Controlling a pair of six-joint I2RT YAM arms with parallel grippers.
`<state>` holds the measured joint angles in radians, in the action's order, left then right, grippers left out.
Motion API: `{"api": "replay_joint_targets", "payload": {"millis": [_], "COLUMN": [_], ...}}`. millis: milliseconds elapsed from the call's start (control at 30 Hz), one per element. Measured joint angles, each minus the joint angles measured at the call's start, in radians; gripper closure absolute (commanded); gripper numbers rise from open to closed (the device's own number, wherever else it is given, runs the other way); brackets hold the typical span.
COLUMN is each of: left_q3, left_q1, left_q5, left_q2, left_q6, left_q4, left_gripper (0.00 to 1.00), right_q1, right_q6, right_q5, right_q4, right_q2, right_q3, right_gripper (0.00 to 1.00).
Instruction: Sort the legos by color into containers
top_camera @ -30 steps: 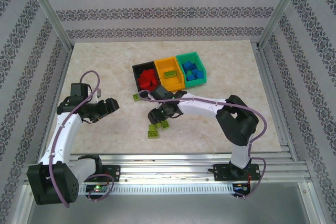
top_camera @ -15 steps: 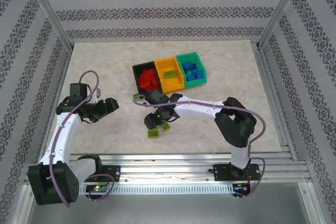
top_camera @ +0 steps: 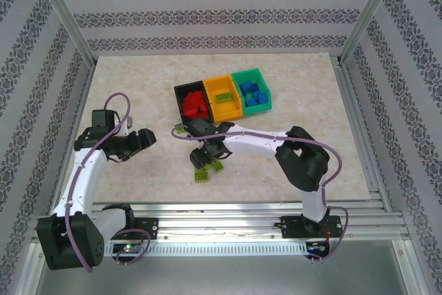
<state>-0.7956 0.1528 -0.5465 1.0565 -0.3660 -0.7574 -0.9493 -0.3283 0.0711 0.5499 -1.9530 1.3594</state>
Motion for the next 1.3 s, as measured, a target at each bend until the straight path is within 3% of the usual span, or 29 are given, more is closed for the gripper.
{"api": "replay_joint_targets", "payload": {"millis": [300, 733, 900, 1067, 1300], "left_q3": [0.000, 0.000, 0.001, 0.003, 0.005], "left_q1": [0.000, 0.000, 0.000, 0.000, 0.000], "left_q5": [0.000, -0.001, -0.003, -0.004, -0.004], "left_q2": [0.000, 0.001, 0.009, 0.011, 0.015], "left_q6": [0.000, 0.000, 0.000, 0.000, 0.000], "left_q4": [0.003, 0.003, 0.004, 0.007, 0.010], "left_gripper": [0.21, 0.21, 0.21, 0.20, 0.20], "right_q1": [0.000, 0.030, 0.113, 0.265, 0.453], "right_q6": [0.003, 0.003, 0.003, 0.001, 0.018], "right_q5": [-0.012, -0.011, 0.008, 0.078, 0.114], "right_q4": [0.005, -0.007, -0.032, -0.054, -0.053], "right_q2": [-0.013, 0.039, 0.101, 0.112, 0.004], "right_q3": [0.005, 0.018, 0.022, 0.082, 0.326], "right_gripper": [0.65, 0.69, 0.69, 0.69, 0.65]}}
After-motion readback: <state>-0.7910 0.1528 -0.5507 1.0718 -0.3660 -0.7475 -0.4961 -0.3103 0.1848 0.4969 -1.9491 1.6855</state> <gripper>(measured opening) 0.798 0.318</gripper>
